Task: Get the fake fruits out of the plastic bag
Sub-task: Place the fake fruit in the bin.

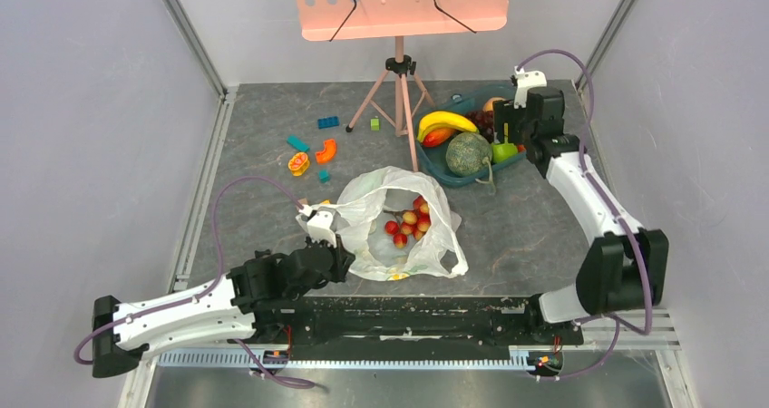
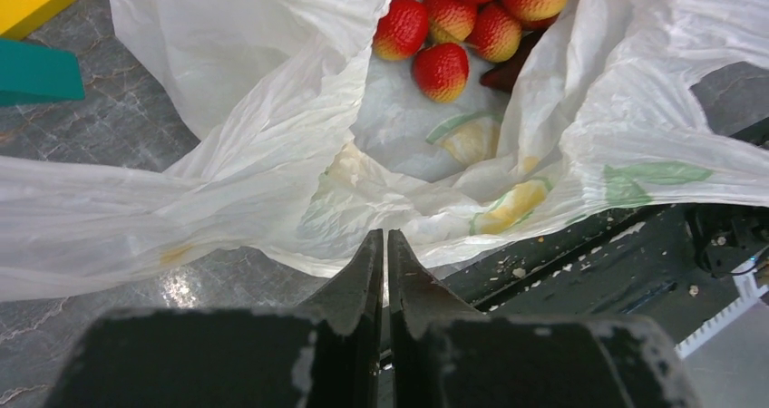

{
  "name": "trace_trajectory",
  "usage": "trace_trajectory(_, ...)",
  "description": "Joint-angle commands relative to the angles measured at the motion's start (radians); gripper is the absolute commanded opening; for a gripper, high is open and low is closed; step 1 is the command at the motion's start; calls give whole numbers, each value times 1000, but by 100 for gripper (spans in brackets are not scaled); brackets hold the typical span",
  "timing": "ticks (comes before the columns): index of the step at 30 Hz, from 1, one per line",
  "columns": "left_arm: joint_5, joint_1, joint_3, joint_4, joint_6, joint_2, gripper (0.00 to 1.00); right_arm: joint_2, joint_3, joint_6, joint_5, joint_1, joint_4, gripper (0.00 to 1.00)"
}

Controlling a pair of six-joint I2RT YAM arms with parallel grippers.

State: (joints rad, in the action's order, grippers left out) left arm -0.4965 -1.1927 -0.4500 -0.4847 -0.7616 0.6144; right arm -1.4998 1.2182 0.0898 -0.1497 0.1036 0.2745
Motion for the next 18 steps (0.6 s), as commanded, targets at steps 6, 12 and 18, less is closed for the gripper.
trace_trajectory(6,-32,-1,-121,-2,69,8,11,282,-210,-88,198,132,-101,77)
trace_trajectory(12,-60,2,-241,-46,136,54,18,430,-293,-198,125,353,-118,74)
trace_trajectory(18,-47,22,-385,-52,243,161,23,540,-344,-248,76,575,-116,70)
